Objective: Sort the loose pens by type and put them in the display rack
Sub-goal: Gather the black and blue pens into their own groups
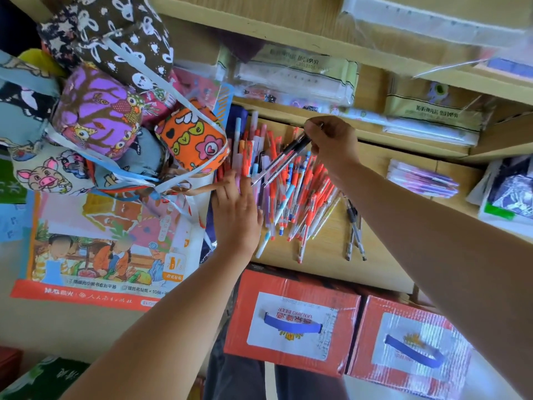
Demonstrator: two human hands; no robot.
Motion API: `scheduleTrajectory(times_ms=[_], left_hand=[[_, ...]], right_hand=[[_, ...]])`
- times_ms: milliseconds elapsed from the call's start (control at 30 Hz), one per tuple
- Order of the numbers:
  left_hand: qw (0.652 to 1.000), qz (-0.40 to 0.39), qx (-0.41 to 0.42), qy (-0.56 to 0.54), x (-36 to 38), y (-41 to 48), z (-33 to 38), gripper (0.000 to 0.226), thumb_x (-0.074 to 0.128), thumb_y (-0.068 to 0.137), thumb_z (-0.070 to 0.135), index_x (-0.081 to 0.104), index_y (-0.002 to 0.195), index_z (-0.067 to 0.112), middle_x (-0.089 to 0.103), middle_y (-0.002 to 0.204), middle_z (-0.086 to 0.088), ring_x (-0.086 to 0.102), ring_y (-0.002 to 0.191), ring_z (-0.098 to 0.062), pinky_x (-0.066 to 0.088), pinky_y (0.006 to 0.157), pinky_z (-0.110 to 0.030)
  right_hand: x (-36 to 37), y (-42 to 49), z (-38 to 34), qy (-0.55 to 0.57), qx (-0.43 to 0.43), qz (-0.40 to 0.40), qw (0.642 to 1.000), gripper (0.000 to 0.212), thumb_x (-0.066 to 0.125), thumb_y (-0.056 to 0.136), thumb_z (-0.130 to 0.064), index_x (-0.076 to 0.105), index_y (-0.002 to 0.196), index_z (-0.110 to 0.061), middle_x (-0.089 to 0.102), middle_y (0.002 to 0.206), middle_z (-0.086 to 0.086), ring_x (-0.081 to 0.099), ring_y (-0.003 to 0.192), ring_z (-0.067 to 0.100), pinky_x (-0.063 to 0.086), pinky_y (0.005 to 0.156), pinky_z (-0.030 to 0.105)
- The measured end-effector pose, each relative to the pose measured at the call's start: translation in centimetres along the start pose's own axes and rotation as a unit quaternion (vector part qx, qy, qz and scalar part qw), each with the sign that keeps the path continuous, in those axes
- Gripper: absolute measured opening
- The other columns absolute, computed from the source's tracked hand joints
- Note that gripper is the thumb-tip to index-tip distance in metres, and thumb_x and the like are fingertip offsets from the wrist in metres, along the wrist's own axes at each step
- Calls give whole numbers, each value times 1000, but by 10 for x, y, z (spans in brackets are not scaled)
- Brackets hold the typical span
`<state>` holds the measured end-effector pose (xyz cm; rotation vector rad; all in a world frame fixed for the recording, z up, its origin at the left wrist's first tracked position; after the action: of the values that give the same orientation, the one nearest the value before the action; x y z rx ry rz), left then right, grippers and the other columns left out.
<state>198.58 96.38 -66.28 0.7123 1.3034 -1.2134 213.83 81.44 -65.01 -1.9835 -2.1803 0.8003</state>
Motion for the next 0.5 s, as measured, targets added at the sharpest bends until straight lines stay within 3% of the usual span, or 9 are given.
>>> scheduleTrajectory(times_ms=[200, 333, 500], left_hand=[[999, 17, 38, -2, -5, 6, 30, 38, 67, 74, 18, 56, 110, 10, 50, 119, -14, 50, 104, -34, 44, 86, -41], [995, -49, 60, -63, 5, 3, 51, 37, 66, 81, 13, 54, 116, 10, 52, 115, -16, 51, 105, -33, 47, 81, -41], [995, -70, 54, -51, 15, -3, 63, 44, 64, 83, 15, 49, 125, 9, 47, 122, -18, 47, 110, -33, 47, 84, -39]], right_hand=[[-48, -14, 20, -10, 69, -38, 997, 12, 66, 89, -12, 65, 78, -17, 57, 63, -1, 44, 48, 8, 40, 48, 21], [-88, -23, 43, -188, 72, -100, 974, 6, 66, 89, -16, 68, 88, -10, 58, 66, -3, 47, 51, 4, 39, 53, 19], [-111, -32, 73, -312, 65, -93, 943, 17, 68, 87, -24, 69, 97, -10, 64, 89, 8, 55, 81, 19, 38, 65, 24]])
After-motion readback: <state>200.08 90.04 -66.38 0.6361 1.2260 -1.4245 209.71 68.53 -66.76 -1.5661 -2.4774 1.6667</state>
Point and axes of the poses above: each hand's wrist, its own y-axis towards the middle knuckle, its own x-axis out of the palm, z = x × y, the point moved 4 cm from there along y, towards the middle knuckle
